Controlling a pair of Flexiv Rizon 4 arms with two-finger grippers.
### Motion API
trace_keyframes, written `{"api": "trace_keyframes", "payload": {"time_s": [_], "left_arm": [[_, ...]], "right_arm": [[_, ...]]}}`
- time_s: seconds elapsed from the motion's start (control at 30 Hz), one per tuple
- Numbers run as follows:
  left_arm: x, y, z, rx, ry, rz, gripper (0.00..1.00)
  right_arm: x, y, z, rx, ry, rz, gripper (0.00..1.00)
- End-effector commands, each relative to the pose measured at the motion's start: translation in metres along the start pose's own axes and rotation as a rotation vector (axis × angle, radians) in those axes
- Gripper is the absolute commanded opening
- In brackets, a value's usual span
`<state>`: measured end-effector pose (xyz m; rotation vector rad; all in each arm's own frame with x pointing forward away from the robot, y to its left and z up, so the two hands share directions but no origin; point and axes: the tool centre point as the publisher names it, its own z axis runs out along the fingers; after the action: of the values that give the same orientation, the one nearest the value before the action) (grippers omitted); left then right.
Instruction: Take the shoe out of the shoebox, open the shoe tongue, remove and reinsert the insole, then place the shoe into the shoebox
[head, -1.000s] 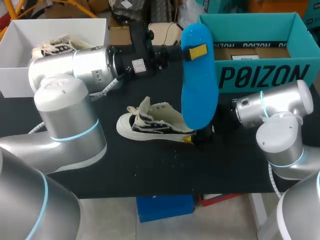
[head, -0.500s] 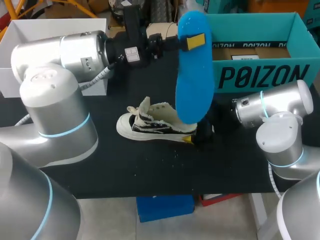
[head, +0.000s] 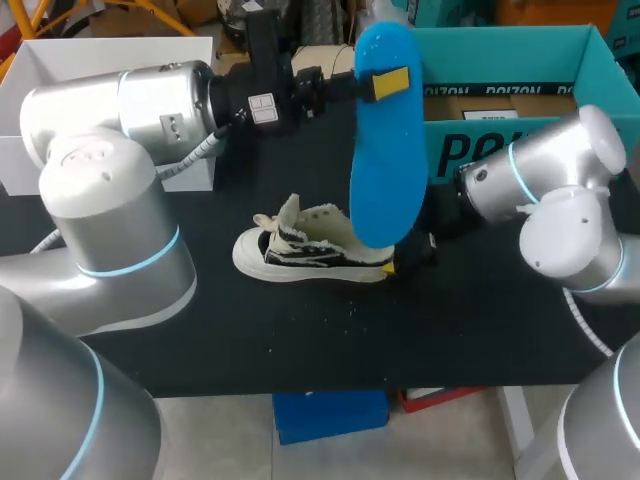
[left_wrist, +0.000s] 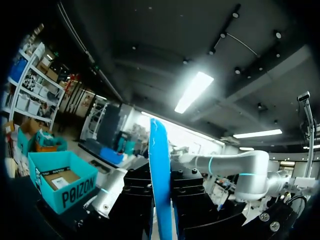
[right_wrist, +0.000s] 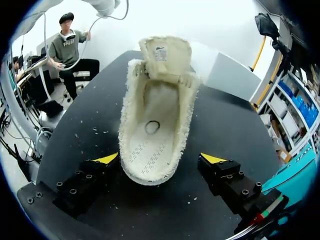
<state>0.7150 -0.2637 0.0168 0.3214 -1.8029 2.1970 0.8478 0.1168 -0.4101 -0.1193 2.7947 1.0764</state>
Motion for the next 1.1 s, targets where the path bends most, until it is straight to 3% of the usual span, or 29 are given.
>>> {"api": "trace_keyframes", "payload": {"time_s": [0.03,0.23,0.5,0.87,1.1], "left_arm": [[0.001,0.000,0.000,-0.004,-0.002,0.000,0.00],[0.001,0.000,0.000,-0.004,-0.002,0.000,0.00],[0.001,0.000,0.000,-0.004,-0.002,0.000,0.00],[0.001,0.000,0.000,-0.004,-0.002,0.000,0.00],[0.001,0.000,0.000,-0.004,-0.002,0.000,0.00]], "right_arm": [[-0.005,0.007,-0.018,0.412,0.030,-0.055,1.00],[-0.004,0.006,-0.018,0.595,0.024,-0.060,1.00],[0.000,0.010,-0.012,0.717,0.071,-0.026,1.00],[0.001,0.017,-0.011,0.795,0.168,0.055,1.00],[0.005,0.020,-0.011,0.801,0.152,0.096,1.00]]}}
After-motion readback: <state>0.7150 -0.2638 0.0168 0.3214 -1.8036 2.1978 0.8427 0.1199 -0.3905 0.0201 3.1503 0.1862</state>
